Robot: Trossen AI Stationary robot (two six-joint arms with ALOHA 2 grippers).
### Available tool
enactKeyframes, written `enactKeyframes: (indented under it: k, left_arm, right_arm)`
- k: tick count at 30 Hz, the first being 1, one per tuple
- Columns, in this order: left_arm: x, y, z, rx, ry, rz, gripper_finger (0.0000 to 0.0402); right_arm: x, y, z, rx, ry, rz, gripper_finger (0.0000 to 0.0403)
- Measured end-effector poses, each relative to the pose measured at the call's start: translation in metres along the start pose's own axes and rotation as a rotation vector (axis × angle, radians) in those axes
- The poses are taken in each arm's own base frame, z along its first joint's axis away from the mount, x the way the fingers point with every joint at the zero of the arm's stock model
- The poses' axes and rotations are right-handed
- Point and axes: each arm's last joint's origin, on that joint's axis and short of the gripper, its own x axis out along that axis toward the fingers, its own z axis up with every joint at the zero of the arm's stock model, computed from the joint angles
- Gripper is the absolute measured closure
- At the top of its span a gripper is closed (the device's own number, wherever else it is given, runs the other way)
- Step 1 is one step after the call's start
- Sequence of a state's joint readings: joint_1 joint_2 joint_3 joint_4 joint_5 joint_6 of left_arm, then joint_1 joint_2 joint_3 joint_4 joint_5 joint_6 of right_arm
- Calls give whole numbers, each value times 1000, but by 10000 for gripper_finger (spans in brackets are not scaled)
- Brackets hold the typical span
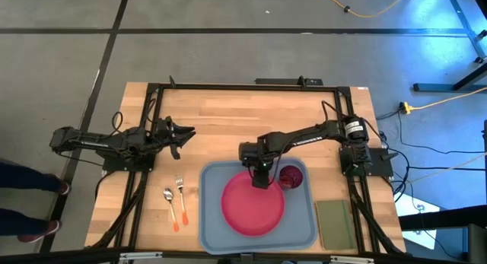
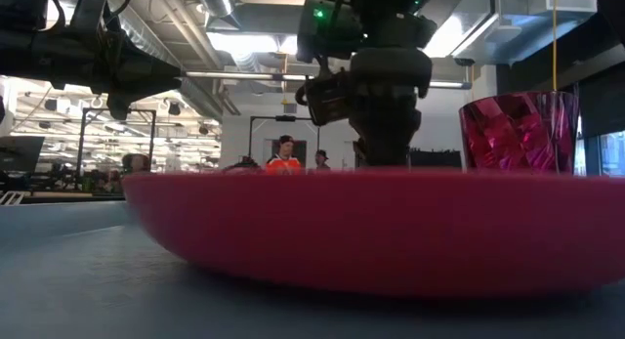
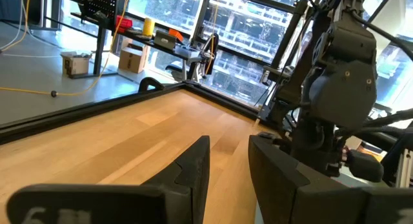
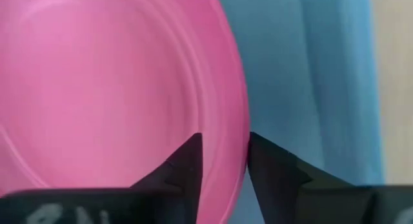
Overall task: Pick and place plate/cup/fork/spoon on tray
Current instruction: Put the pink plate on the blue tray, then put the orange fork on the blue tray to the left side of the pink plate
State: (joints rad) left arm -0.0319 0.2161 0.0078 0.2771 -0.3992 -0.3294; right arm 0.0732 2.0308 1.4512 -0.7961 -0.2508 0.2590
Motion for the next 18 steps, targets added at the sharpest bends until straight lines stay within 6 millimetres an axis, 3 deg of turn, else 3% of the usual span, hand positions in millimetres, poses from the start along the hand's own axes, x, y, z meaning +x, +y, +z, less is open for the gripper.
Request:
enactKeyframes:
  k: [13,18]
  left_arm:
    - [0,0,0,0,0,0,302]
    - [0,0,0,0,0,0,302]
  right_arm:
    - [3,-1,-4,39,24,-4,269]
    - [-5,-4,-1,75,40,-31,269]
